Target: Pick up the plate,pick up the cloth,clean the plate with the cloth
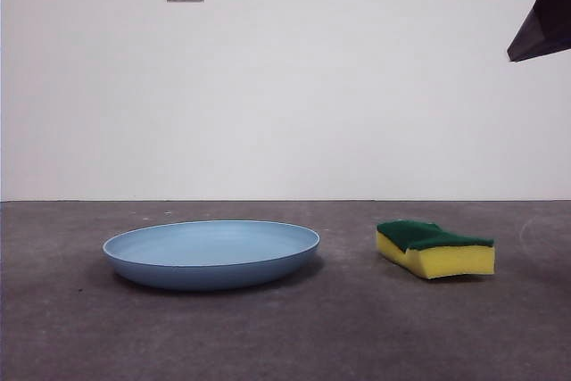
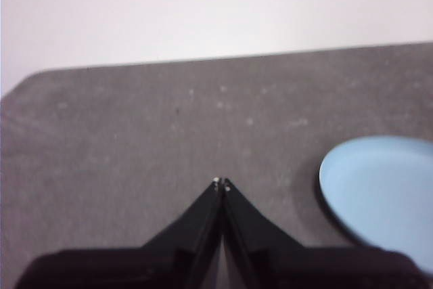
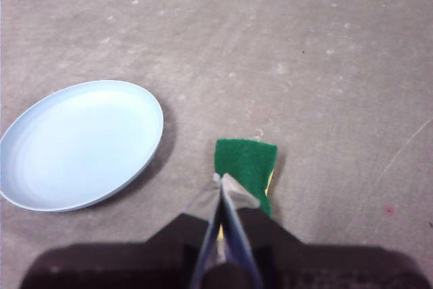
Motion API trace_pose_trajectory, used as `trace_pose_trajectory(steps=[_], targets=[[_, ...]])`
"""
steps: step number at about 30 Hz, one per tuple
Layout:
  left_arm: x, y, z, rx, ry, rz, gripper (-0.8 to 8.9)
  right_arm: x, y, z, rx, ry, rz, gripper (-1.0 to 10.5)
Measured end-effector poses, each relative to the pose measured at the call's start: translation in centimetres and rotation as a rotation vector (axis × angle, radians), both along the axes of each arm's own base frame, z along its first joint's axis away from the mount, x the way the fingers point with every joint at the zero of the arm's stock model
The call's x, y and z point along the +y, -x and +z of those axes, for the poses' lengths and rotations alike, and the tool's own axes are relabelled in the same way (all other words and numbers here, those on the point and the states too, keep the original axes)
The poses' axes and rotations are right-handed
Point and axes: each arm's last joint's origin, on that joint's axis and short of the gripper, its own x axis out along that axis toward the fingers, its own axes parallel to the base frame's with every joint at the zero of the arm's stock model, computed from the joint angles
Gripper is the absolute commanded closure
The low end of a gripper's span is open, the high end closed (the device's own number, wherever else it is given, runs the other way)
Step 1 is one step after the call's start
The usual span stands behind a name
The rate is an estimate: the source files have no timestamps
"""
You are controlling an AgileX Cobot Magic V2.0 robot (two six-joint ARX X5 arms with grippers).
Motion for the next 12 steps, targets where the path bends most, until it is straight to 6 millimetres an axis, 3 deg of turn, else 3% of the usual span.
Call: trace_pose_trajectory(steps=[6, 12], targets=[[0.0, -0.1, -3.1, 0.034, 0.000, 0.000, 8.14, 0.0, 0.0, 0.0, 0.000, 0.000, 0.000, 9.5], [0.0, -0.2, -3.4, 0.035, 0.005, 0.004, 8.14, 0.0, 0.0, 0.0, 0.000, 0.000, 0.000, 9.5]])
